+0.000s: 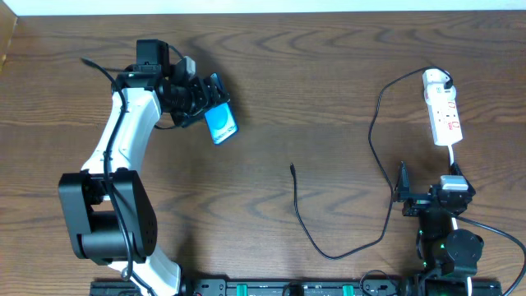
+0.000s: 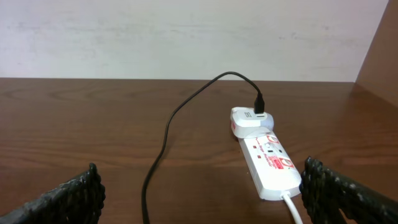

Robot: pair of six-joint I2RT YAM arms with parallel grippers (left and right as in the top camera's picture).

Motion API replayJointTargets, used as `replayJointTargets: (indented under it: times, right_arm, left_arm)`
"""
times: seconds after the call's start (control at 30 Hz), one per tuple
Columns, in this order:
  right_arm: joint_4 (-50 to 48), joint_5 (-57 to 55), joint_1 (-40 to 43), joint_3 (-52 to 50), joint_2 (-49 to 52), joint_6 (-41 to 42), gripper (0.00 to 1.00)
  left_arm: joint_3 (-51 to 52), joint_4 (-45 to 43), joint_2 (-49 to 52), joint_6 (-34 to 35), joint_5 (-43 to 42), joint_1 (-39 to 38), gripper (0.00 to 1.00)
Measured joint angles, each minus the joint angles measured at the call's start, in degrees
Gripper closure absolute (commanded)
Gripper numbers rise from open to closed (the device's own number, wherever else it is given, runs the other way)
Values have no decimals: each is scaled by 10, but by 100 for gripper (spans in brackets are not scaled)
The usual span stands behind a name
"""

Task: Plug charger to phone and switch on socket
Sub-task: 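Lift the phone with the left gripper and tilt it upright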

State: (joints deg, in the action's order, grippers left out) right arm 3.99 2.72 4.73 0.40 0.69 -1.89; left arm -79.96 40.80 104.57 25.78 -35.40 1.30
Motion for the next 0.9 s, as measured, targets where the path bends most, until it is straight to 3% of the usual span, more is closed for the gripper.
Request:
replayJointTargets:
  times: [0.1, 0.37, 0.57, 0.9]
  right_arm:
    - [0, 0, 0, 0, 0, 0, 1]
    - [0, 0, 0, 0, 0, 0, 1]
    - [0, 0, 0, 0, 0, 0, 1]
    - [0, 0, 0, 0, 0, 0, 1]
  left_arm:
    - [0, 5, 0, 93, -38, 0, 93]
    - [0, 3, 0, 243, -181, 0, 93]
    - [0, 3, 0, 327, -292, 0, 93]
    - [0, 3, 0, 449, -368, 0, 93]
